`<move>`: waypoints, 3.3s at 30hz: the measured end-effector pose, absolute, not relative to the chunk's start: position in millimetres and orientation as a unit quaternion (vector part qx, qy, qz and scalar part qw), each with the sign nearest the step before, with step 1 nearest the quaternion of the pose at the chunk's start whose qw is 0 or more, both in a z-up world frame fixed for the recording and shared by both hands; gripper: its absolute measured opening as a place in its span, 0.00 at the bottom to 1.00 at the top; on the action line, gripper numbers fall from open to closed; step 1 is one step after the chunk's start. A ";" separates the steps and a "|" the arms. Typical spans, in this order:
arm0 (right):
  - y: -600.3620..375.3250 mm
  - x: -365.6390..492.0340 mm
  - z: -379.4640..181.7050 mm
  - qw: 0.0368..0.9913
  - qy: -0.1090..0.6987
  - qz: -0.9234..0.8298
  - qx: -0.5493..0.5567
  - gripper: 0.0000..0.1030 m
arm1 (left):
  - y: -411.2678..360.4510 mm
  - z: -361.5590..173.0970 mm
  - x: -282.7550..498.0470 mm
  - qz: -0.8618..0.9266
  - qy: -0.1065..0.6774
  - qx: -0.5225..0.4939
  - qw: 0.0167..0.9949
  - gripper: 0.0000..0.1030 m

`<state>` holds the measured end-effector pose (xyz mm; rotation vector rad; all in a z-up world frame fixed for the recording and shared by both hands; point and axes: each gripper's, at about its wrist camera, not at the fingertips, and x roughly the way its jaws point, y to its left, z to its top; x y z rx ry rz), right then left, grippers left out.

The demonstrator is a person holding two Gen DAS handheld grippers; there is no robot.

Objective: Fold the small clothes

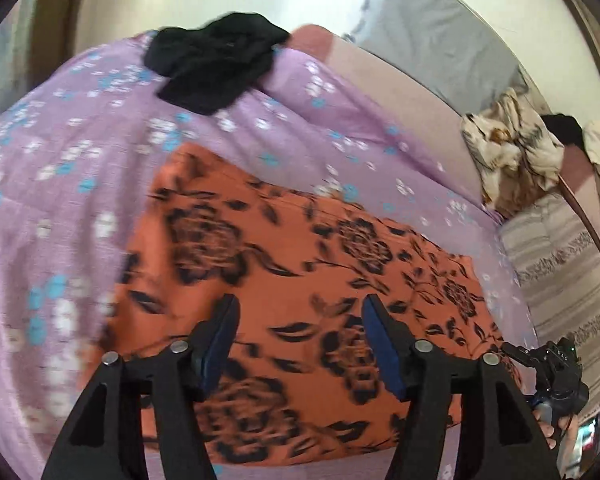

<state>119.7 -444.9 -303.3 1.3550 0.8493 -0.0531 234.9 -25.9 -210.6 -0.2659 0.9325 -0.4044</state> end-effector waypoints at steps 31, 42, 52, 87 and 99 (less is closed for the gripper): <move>-358.9 153.2 -223.9 0.839 0.346 -0.040 0.418 0.21 | -22.5 -232.5 257.1 -0.153 0.539 -0.089 0.824 0.81; -381.8 152.4 -244.6 0.806 0.366 -0.060 0.462 0.24 | -13.6 -234.1 268.0 -0.114 0.528 -0.045 0.840 0.81; -427.8 140.6 -281.8 0.738 0.406 -0.075 0.534 0.59 | -51.1 -219.1 260.0 -0.174 0.494 -0.084 0.848 0.81; -304.3 176.5 -211.7 0.881 0.324 -0.002 0.344 0.28 | 0.4 -238.5 273.9 -0.069 0.544 -0.132 0.826 0.83; -219.8 191.1 -222.2 0.885 0.356 0.068 0.292 0.27 | -5.6 -219.8 273.8 -0.238 0.526 -0.207 0.790 0.84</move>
